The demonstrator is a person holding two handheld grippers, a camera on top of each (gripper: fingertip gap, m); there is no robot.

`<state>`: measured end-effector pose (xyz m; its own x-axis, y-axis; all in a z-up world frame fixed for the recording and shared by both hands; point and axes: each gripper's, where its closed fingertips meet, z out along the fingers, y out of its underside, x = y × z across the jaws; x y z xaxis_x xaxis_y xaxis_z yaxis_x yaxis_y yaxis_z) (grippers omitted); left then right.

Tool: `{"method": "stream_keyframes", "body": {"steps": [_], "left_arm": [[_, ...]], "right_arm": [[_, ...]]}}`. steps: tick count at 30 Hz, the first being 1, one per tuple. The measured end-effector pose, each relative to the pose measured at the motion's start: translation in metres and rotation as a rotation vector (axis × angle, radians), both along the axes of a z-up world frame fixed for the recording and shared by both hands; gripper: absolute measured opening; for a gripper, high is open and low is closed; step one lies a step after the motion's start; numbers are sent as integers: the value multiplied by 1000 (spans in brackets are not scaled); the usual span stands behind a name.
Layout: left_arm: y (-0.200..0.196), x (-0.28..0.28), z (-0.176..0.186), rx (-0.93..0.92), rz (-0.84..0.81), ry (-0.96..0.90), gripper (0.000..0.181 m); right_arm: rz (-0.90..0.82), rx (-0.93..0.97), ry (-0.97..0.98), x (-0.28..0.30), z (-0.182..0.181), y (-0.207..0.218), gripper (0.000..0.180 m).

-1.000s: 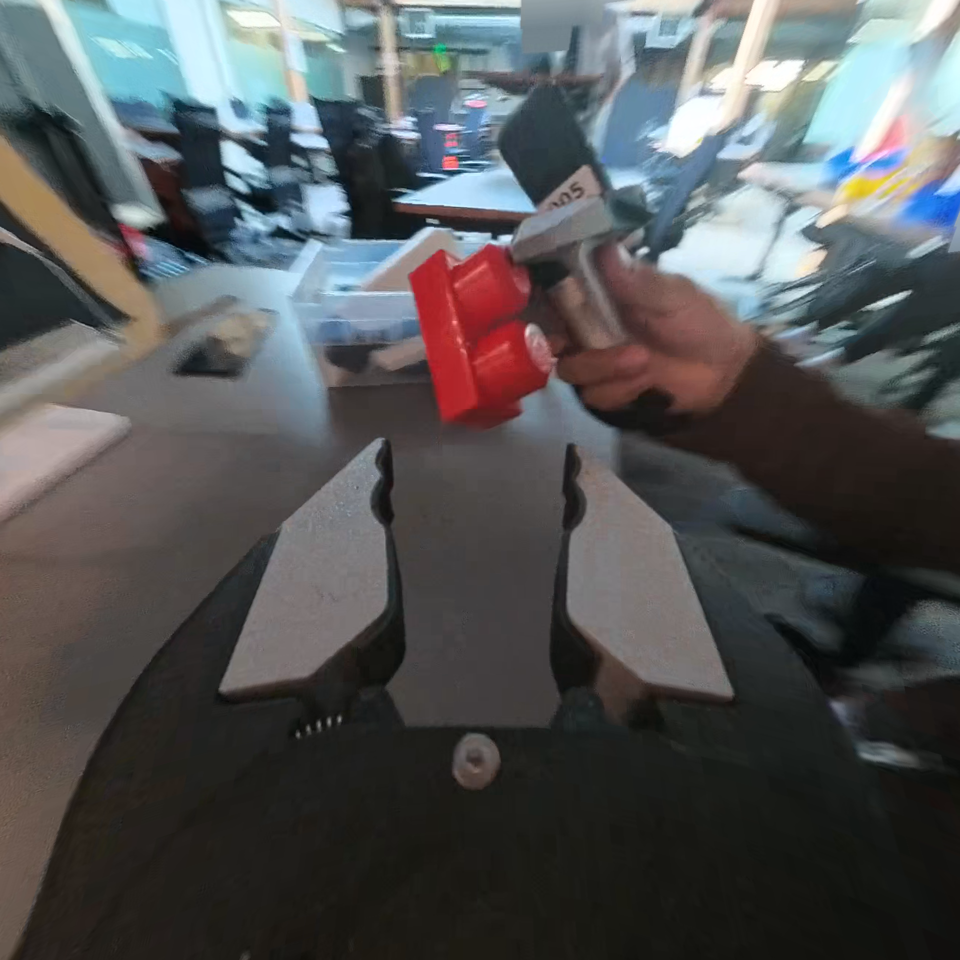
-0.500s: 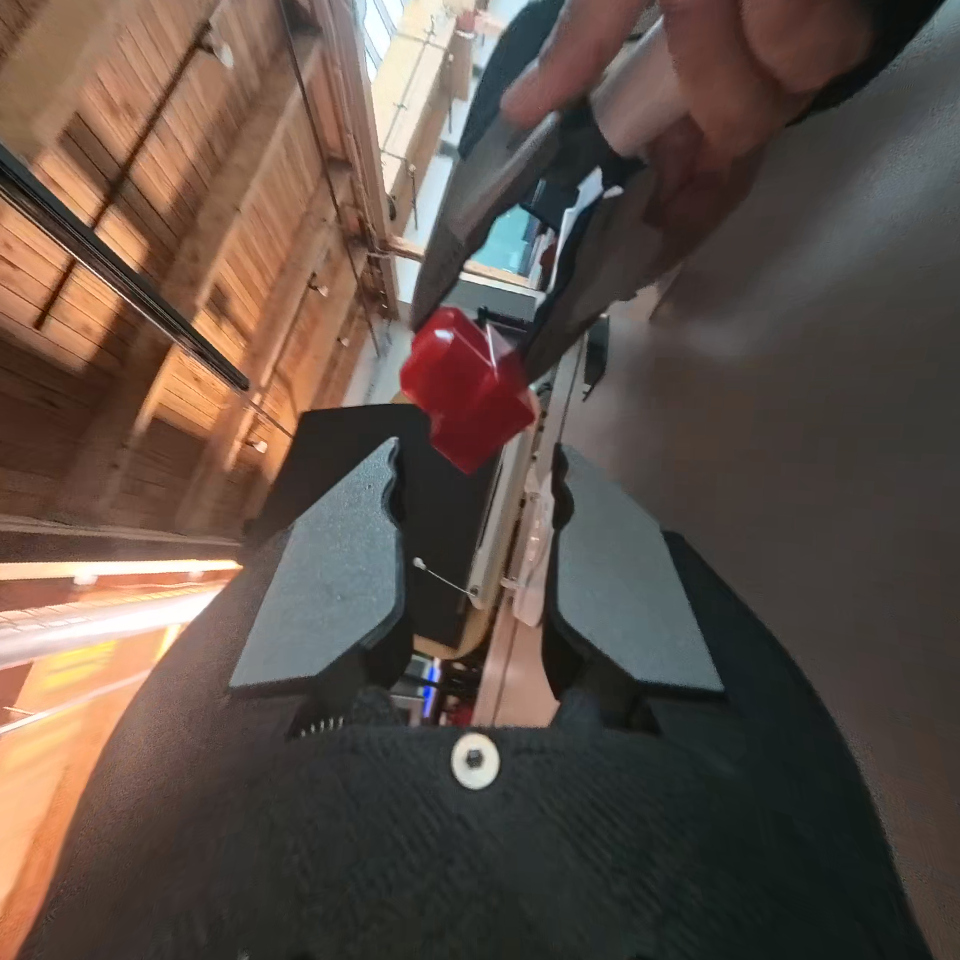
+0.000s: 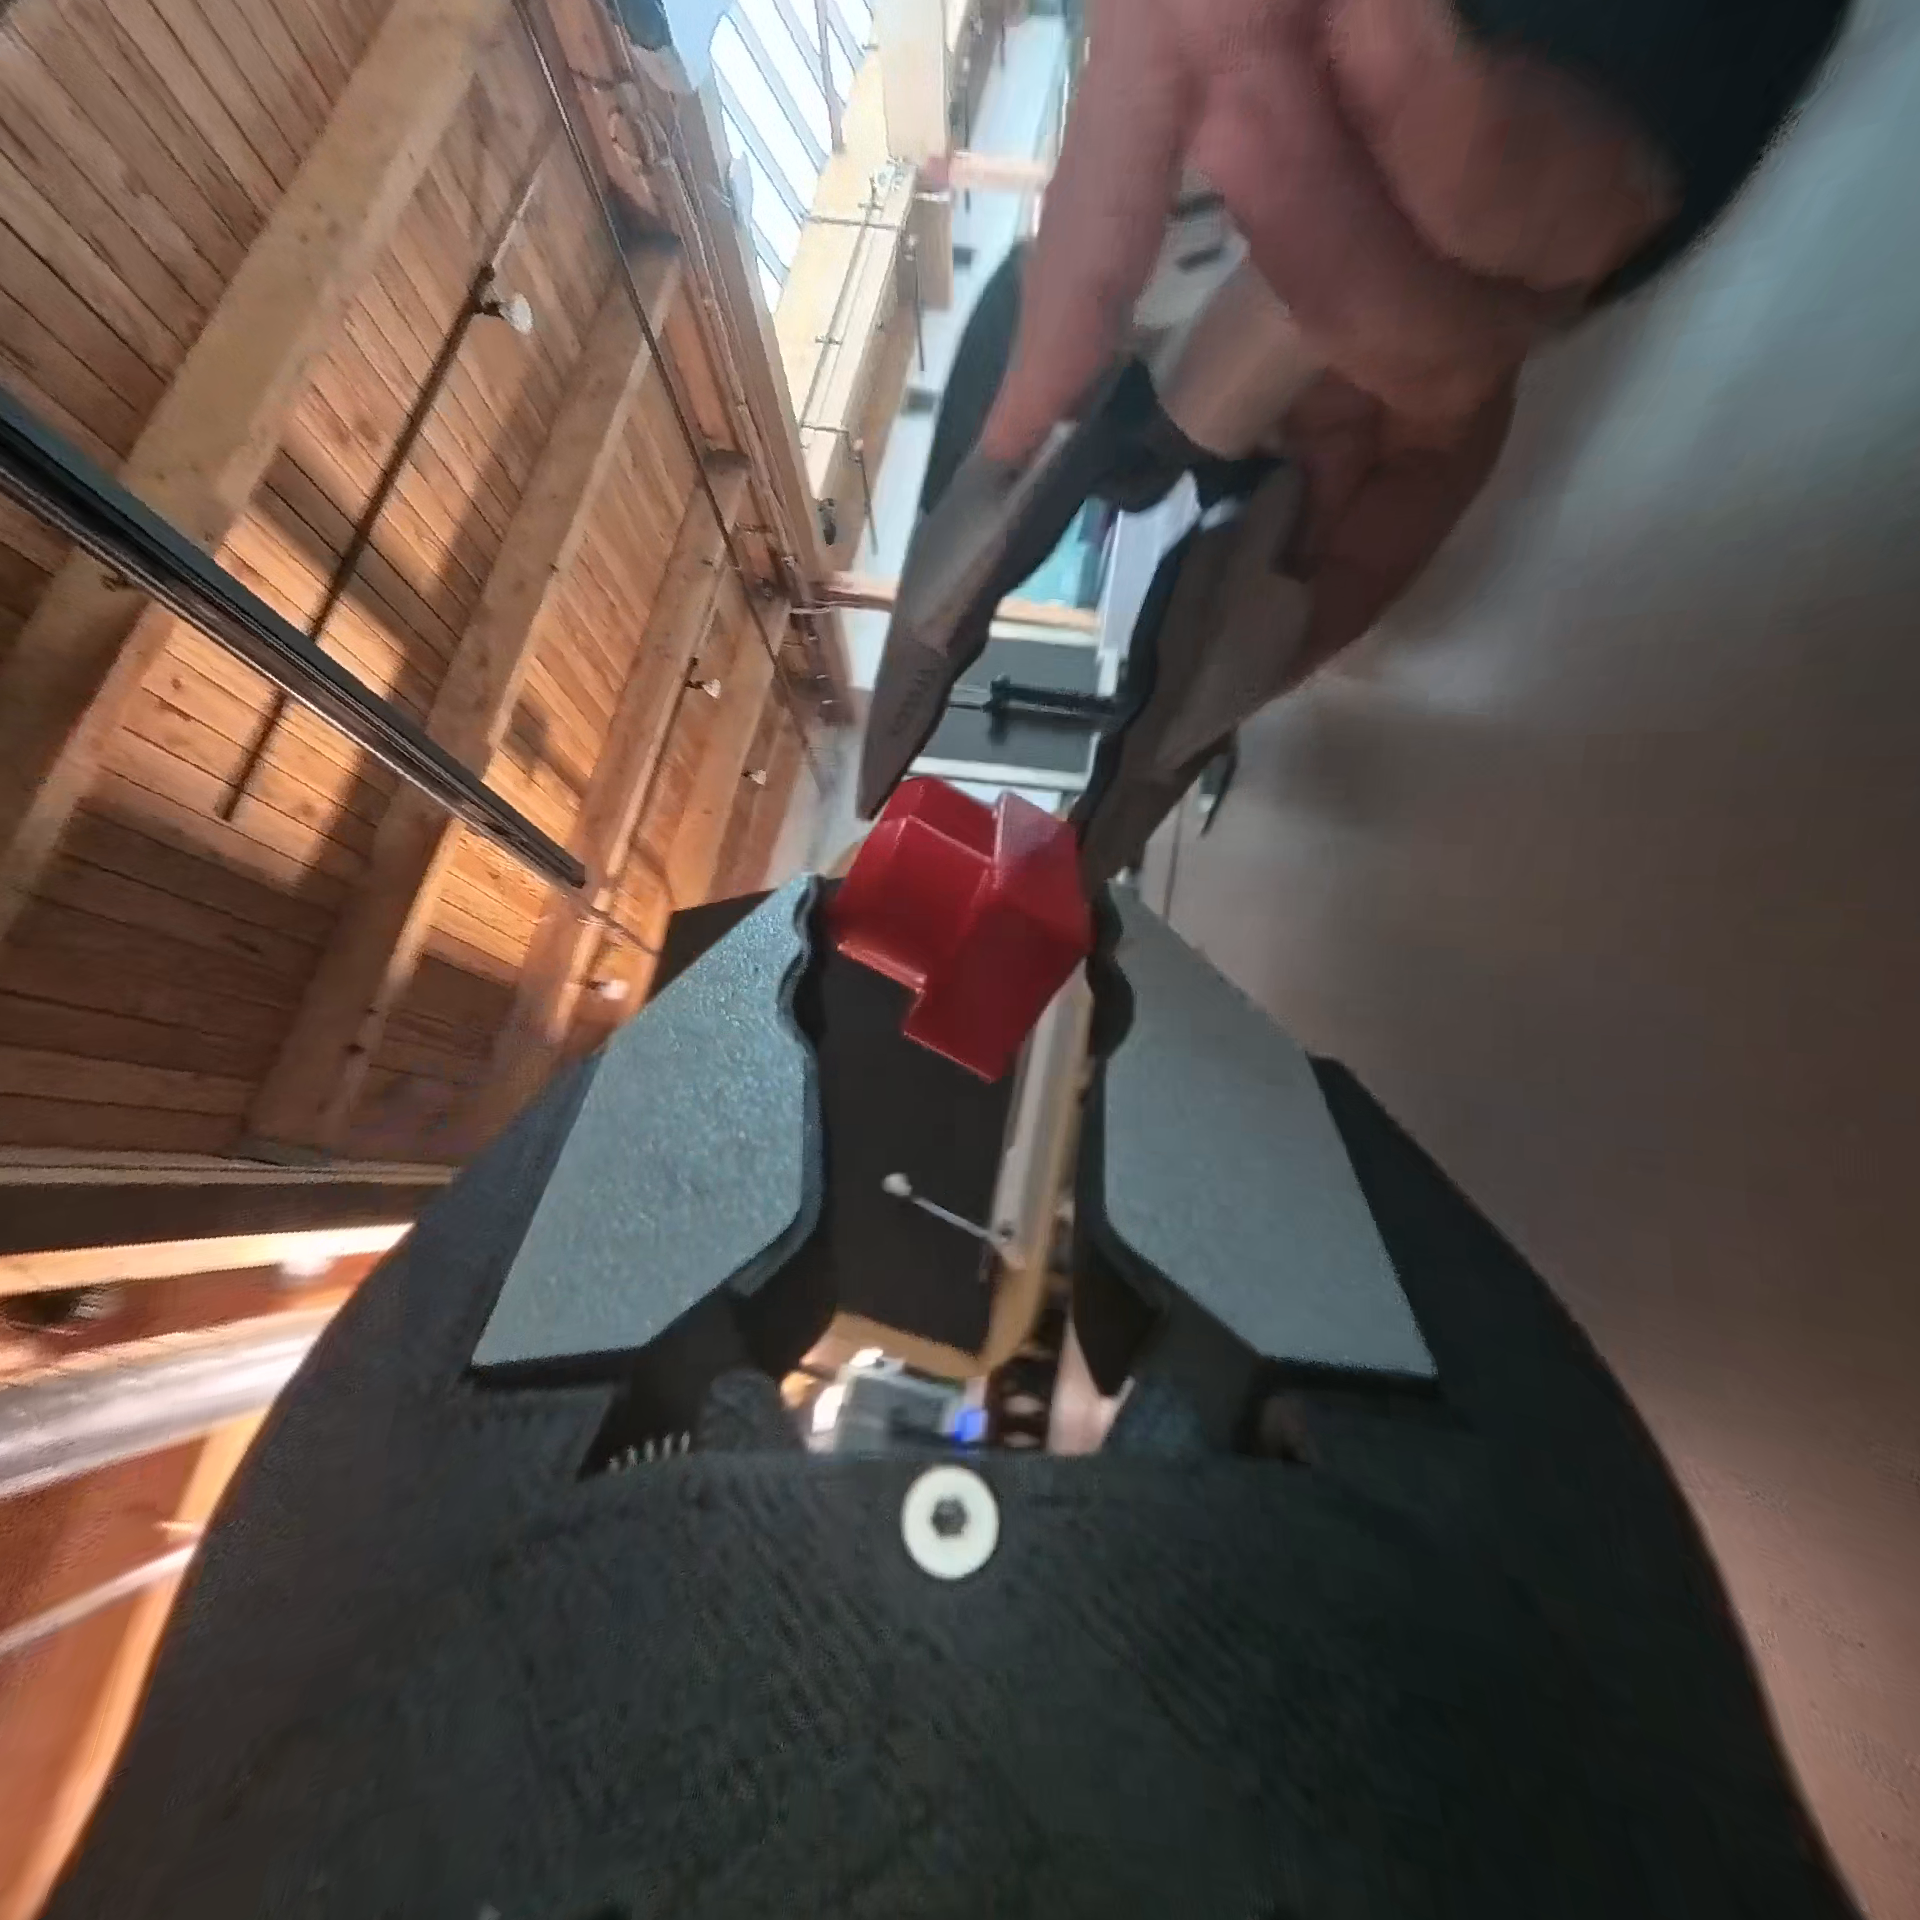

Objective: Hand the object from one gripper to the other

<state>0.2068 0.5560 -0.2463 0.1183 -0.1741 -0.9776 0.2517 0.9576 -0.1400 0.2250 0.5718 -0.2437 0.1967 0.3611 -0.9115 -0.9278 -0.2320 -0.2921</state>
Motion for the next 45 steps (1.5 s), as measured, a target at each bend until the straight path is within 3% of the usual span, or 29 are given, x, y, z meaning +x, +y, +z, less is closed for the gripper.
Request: {"method": "stream_keyframes", "body": {"steps": [3,8,11,14,17,20,26,28,30,37,39,41,45], "left_arm": [[-1,-6,19,-194,-70,35,47],[6,-15,45,-484,-187,89,47],[7,-22,61,-714,-321,160,45],[4,-28,68,-893,-450,266,46],[2,-28,65,-929,-488,318,46],[-9,-29,55,-936,-538,406,46],[-7,-13,33,-980,-441,526,45],[-8,-9,24,-990,-424,561,29],[-4,-3,13,-990,-389,611,1],[38,43,-36,-1041,-203,718,0],[35,50,-50,-1040,-190,816,1],[32,56,-60,-968,-170,885,18],[45,71,-59,-879,-128,807,14]], "right_arm": [[20,75,0,-5,16,-4,42],[-19,30,-164,-8,17,-3,55],[-68,69,-261,-5,25,-5,70],[-33,169,-319,-18,42,-10,69],[36,221,-376,-39,51,-11,63],[34,227,-429,-48,52,-10,34],[-40,50,-604,-31,42,-15,33],[-116,28,-663,-18,55,-28,33],[-228,4,-727,3,70,-47,33],[-846,-442,-1020,170,93,-138,32],[-906,-621,-1039,222,81,-155,32],[-946,-739,-1059,267,73,-166,32],[-923,-1041,-1061,333,40,-178,33]]}}
